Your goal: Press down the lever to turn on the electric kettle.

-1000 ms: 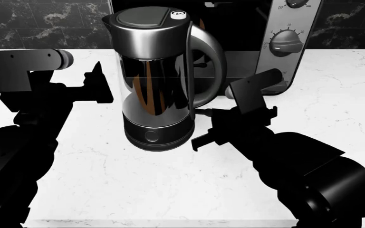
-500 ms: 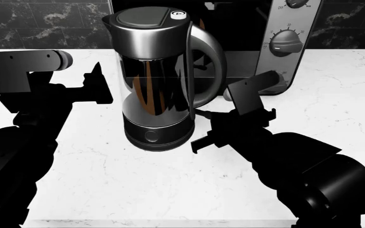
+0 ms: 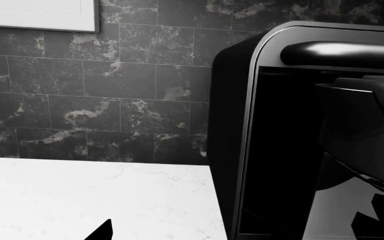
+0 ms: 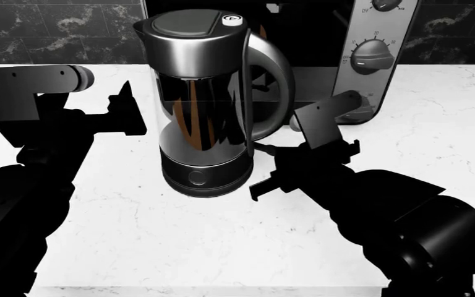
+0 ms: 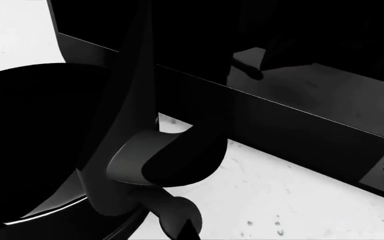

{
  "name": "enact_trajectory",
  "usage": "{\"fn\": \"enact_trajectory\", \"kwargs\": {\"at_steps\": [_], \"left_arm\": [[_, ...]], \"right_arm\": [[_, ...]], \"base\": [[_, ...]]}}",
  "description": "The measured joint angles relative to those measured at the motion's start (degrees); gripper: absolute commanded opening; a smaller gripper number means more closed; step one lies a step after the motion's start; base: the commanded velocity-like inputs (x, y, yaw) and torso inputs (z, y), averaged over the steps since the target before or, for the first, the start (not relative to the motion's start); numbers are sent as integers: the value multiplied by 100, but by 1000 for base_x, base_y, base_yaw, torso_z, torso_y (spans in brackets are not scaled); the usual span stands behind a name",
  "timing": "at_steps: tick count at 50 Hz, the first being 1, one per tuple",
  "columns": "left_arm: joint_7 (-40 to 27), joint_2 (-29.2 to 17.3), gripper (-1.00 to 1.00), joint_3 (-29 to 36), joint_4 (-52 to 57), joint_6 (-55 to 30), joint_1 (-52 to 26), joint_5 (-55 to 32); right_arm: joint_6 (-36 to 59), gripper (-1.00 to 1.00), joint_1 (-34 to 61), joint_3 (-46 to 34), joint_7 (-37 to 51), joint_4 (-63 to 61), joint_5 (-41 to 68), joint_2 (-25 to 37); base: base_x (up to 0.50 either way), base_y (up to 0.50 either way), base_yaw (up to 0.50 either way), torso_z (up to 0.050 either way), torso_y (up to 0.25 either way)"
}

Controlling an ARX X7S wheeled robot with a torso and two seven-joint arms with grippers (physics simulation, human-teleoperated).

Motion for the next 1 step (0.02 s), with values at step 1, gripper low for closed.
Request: {"fn": "enact_trajectory", "kwargs": {"at_steps": [1], "left_arm": [[-2,-1,100,-1,2,-1,1,-4]], "right_arm": [[2,-100,2,-1,6,0,8,3]], "base": [[0,0,0,0,0]]}}
